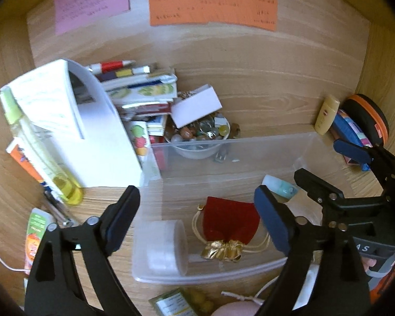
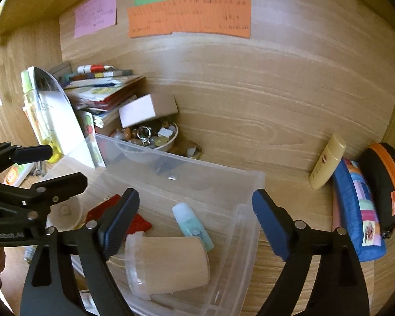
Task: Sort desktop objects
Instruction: 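Open both tools to release the red pouch and teal tube into the box, then move the right tool to the white pouch and grasp it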
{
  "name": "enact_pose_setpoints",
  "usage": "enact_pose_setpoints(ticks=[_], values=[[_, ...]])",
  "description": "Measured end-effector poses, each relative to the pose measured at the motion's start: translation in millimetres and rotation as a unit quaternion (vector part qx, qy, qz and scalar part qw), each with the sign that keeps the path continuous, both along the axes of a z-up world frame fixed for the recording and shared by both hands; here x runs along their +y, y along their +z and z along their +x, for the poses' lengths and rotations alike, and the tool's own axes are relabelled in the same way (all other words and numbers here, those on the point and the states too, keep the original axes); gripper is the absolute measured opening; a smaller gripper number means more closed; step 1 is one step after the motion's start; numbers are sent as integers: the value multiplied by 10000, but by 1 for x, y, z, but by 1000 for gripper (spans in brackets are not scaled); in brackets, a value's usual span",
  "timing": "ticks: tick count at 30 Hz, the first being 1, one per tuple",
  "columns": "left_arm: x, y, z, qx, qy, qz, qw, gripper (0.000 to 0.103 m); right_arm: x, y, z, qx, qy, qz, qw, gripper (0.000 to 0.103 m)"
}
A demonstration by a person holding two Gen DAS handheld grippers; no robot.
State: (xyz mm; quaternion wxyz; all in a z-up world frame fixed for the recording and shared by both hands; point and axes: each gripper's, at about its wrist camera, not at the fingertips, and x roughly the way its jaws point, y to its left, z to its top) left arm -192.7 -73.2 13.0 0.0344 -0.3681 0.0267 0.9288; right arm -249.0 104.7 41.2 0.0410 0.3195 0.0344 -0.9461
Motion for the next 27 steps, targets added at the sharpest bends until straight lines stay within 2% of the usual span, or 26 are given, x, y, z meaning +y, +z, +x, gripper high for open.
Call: enact_pose_setpoints(ticks=[3,5,11,15,22,27], values=[[-5,9,13,152,84,-66,9998,92,-3,5,5,84,37,54,9999,93],[-8,13,20,224,110,-37,9997,93,-5,8,9,168,32,99,9998,101],[-16,29,50,526,202,-60,9984,94,-2,32,24,286,275,-437,9983,102],[-24,34,69,714,127,145,9973,100,1,45,37,332,350,-728,9962,102],[-33,33,91,836,81,315,9960,100,1,61,72,563,227,-558,9966,102],[-43,26,109,857,84,385,9955,100,3,55,95,539,22,-398,9977,103]])
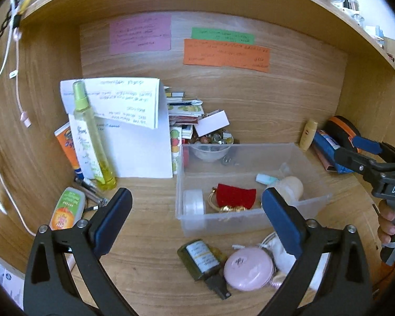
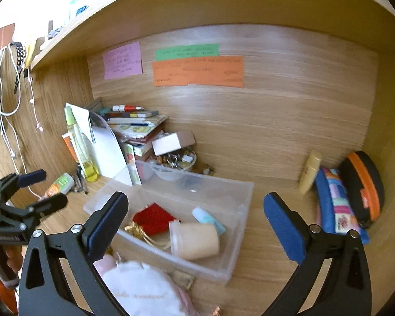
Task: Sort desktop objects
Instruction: 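Move the right tool to the white pouch and grasp it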
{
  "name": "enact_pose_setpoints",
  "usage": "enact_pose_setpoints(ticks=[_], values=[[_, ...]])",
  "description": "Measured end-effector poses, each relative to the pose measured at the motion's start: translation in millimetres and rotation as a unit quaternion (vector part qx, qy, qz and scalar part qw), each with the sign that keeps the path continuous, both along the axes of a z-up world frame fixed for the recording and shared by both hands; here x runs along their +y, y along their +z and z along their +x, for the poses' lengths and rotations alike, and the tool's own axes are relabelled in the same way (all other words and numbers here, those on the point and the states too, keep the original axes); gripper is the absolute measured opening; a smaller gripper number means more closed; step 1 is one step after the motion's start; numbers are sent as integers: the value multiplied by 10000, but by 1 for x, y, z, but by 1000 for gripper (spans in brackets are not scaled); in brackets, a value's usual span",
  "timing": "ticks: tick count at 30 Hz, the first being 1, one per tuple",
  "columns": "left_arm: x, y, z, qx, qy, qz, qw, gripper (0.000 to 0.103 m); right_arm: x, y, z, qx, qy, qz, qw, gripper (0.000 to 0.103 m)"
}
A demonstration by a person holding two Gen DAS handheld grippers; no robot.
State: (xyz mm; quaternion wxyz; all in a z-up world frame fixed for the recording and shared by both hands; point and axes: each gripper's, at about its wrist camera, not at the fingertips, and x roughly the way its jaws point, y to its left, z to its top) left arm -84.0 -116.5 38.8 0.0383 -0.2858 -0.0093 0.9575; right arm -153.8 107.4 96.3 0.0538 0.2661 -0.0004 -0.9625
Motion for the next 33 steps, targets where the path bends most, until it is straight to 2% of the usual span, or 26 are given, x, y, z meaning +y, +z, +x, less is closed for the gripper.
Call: enact_pose_setpoints(ticks=[8,18,26,30,33], values=[[-16,-26,17,-164,146,-28,9998,100,-1,-33,18,-345,-406,131,9985,103],[-26,-52,28,-446,232,154,9986,100,3,-56,32,-717,-469,-49,9963,103],[-39,-71,46,-691,428,289,9963,100,-2,-62,51,-806,-175,76,9966,103],[-46,-81,56,-849,543,377,9942,100,-8,-70,57,-992,141,119,9949,103],[-47,-89,58,-958,587,427,9927,100,-16,-76,55,-1184,413,-49,9921,103]])
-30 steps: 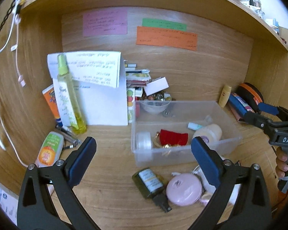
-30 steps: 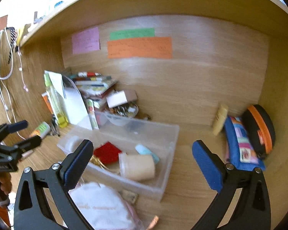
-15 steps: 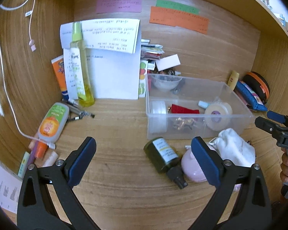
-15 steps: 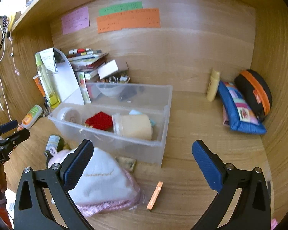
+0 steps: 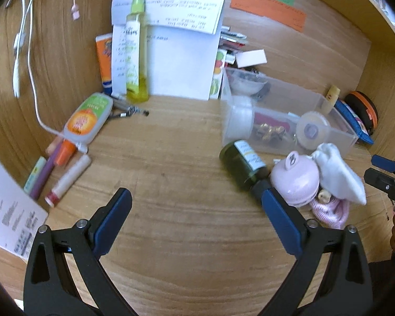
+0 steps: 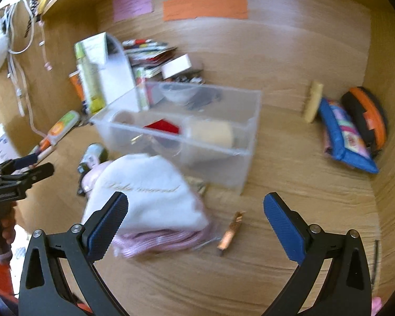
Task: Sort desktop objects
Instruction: 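Move the right tool to the white pouch and grasp it, then grasp the dark green bottle with the left tool while the right tool holds the white pouch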
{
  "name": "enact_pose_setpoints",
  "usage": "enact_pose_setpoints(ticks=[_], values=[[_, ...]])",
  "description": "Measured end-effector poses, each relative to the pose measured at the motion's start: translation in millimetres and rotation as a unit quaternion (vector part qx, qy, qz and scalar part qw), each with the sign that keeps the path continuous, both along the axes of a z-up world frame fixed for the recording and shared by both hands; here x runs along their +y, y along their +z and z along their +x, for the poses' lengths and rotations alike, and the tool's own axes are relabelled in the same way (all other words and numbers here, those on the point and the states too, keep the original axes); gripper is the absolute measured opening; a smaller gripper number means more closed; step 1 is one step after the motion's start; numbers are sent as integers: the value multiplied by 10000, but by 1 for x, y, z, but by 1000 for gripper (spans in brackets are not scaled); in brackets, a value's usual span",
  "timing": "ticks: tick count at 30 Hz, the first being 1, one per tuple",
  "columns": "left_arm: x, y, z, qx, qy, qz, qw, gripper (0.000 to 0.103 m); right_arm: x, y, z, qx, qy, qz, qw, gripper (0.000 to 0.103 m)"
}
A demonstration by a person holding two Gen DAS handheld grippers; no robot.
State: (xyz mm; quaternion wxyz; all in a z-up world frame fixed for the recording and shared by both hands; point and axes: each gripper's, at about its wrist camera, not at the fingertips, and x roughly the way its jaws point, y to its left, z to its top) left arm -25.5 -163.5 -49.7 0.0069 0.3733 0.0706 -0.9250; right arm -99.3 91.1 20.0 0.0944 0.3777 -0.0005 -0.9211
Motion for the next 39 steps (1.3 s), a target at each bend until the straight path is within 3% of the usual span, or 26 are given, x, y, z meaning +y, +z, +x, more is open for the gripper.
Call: enact_pose_setpoints(ticks=[5,12,16,19,21,23,31,39], values=[[1,-8,-1,-127,12,101,9999,100,-17,-7,-15,-306,436,-418,9977,103],[7,-10,-2,-157,-69,136,9998,100,-34,-35,-47,-836,754,-420,9928,103],[9,-12,-12,-235,-129,127,9996,100,-37,-39,-51,-801,873,-255,9926,103],[9,-14,-23,-308,-114,225,9992,100,-46,-43,-50,-717,995,136,9924,102],[8,-15,-31,-347,-131,338,9987,100,-51,-43,-46,-618,1105,295,9915,92],[8,-15,-39,-391,-131,454,9981,100,-51,-41,-44,-620,1183,253,9907,79],[13,-24,-70,-574,12,562,9968,100,-39,-38,-39,-477,1163,35,9921,73],[22,-29,-88,-767,5,257,9967,100,-27,-26,-33,-276,1166,-232,9925,73]])
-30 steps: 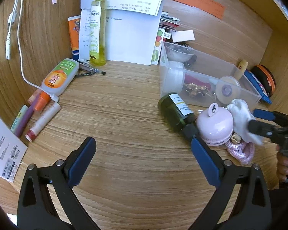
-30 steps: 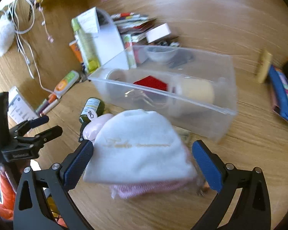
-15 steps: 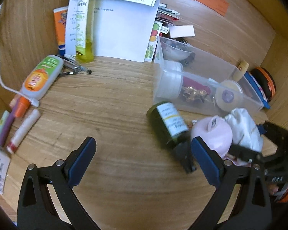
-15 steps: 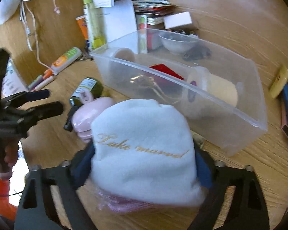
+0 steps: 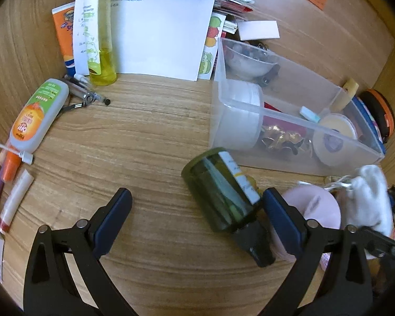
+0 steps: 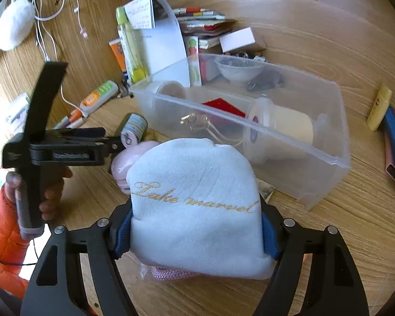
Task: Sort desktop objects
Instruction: 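Grasp the dark green bottle with the left tool while the right tool holds the white pouch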
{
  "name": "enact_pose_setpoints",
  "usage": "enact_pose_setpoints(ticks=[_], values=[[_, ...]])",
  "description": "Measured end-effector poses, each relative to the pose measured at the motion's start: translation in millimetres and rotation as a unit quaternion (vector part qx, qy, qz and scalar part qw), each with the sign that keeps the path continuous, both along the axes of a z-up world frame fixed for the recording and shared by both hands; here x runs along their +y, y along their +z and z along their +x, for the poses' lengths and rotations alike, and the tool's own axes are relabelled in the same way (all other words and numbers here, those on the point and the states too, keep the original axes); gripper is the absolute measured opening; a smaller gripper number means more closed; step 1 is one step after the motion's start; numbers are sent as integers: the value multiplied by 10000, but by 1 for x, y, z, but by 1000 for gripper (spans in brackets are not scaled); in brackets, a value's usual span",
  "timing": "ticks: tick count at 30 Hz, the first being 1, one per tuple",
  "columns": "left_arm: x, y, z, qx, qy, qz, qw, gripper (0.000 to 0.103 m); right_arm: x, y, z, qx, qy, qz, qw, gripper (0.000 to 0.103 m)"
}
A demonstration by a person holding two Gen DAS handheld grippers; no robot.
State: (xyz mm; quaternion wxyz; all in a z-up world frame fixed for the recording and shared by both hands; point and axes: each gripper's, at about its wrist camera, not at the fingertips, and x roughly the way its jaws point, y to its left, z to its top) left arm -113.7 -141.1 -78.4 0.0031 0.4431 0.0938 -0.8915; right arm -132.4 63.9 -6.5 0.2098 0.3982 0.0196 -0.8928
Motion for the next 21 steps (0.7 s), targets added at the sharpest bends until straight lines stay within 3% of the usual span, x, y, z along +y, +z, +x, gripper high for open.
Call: enact_pose_setpoints(ticks=[6,12,15,21], values=[[1,-2,-5,6,18,-27,10000,95,16,16,6,210,-74,-191,9996,73],[4,1,2,177,-73,-80,9998,75,35,35,13,415,-230,-366,9982,73],[4,1,7,236,-129,-74,9996,61,40,43,14,517,-318,-369,9975,73],[5,0,13,382,-90,-339,9987,61,47,51,14,583,-416,-471,9963,73]])
